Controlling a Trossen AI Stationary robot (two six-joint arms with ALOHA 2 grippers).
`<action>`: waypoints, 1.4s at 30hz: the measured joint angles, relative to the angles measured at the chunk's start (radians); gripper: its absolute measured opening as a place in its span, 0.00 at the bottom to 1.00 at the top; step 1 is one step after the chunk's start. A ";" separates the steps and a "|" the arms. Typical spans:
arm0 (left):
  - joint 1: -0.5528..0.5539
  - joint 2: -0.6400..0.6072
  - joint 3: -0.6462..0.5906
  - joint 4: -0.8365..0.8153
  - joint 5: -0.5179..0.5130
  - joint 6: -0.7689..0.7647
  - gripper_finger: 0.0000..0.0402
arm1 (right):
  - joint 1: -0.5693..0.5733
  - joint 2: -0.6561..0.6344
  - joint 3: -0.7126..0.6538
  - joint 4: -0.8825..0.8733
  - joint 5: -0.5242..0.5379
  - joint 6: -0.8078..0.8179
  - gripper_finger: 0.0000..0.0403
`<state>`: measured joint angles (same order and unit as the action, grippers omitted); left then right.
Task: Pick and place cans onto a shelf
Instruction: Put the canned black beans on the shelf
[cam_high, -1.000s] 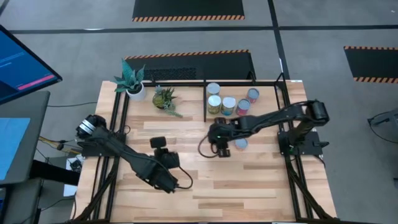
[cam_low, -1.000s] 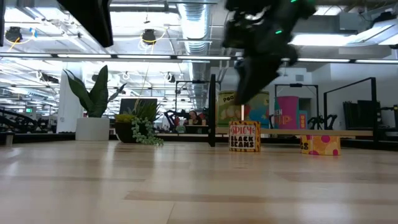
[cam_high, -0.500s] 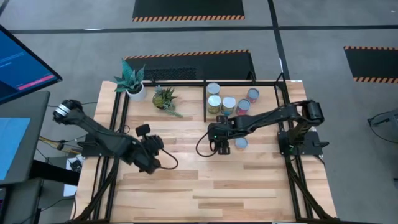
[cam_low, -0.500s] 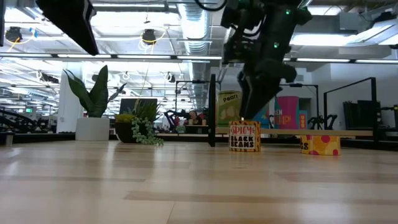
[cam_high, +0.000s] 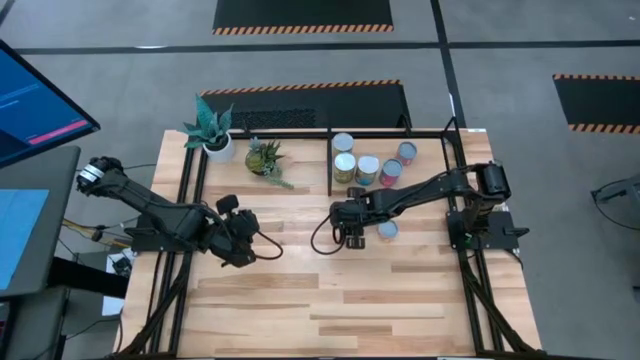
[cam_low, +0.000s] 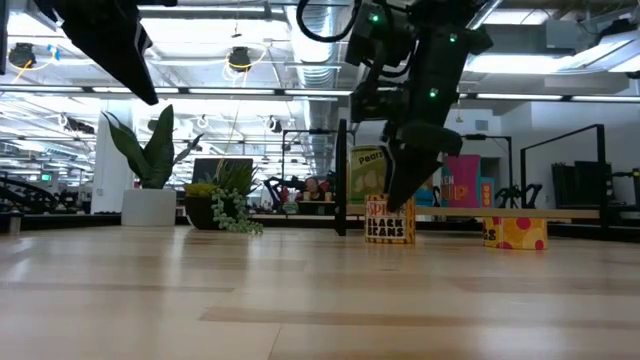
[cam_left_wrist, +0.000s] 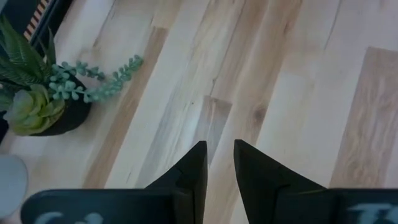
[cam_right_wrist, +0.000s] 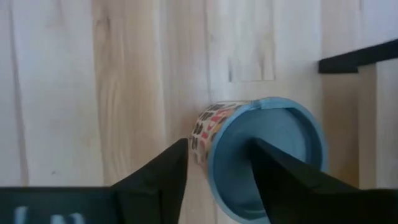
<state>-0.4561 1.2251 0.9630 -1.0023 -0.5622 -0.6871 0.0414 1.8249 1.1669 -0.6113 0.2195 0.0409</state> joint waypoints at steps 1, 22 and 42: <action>0.000 0.000 0.000 0.000 -0.001 0.002 0.17 | 0.004 0.000 0.000 -0.001 0.012 0.014 0.46; 0.001 0.000 0.000 0.009 -0.055 -0.050 0.17 | 0.102 -0.032 0.324 -0.562 0.040 0.038 0.01; 0.001 0.001 0.001 0.033 -0.146 -0.059 0.17 | -0.002 -0.716 -0.038 -0.827 0.160 0.428 0.01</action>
<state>-0.4549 1.2263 0.9642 -0.9691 -0.7086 -0.7460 0.0391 1.1094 1.1285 -1.4386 0.3796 0.4689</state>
